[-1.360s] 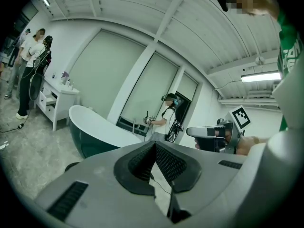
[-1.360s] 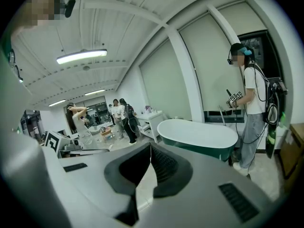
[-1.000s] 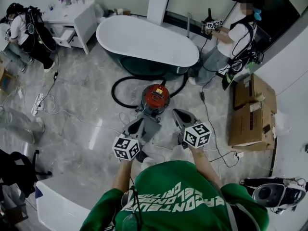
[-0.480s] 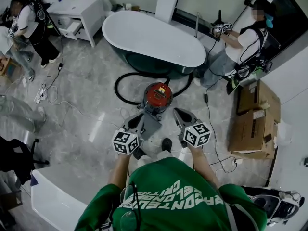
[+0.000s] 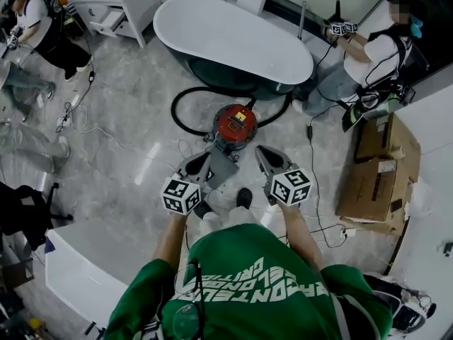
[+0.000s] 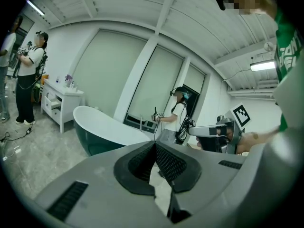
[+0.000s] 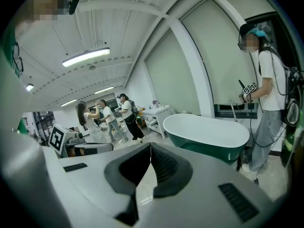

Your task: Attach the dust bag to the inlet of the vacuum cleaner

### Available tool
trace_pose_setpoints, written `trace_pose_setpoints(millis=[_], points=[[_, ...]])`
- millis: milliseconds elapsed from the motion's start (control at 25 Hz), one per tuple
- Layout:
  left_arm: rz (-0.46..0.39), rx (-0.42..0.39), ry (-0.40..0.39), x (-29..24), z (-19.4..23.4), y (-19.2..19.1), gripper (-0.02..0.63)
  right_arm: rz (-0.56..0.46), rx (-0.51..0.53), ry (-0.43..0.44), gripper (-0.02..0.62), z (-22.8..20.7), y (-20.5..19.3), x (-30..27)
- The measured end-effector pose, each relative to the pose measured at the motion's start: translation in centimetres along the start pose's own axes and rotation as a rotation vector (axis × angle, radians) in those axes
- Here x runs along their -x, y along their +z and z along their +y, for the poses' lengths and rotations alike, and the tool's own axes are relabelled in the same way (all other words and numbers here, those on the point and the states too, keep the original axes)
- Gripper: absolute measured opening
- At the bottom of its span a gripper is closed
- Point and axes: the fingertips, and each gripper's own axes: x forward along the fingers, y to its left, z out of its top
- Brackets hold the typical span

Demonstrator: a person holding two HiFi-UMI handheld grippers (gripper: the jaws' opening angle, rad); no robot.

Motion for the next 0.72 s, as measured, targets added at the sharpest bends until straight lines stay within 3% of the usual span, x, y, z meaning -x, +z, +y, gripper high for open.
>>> trace_pose_setpoints(millis=[400,720], points=[[0.043,0.029,0.089,-3.7,1.9,-3.1,0.005,0.081,0.022,0.071,0.009,-4.0,-2.7,-2.2],[0.107,0.060,0.135,-5.2,4.5,-8.7,0.005,0.164,0.011,0.122,0.009,-6.8,-8.2,-4.5]])
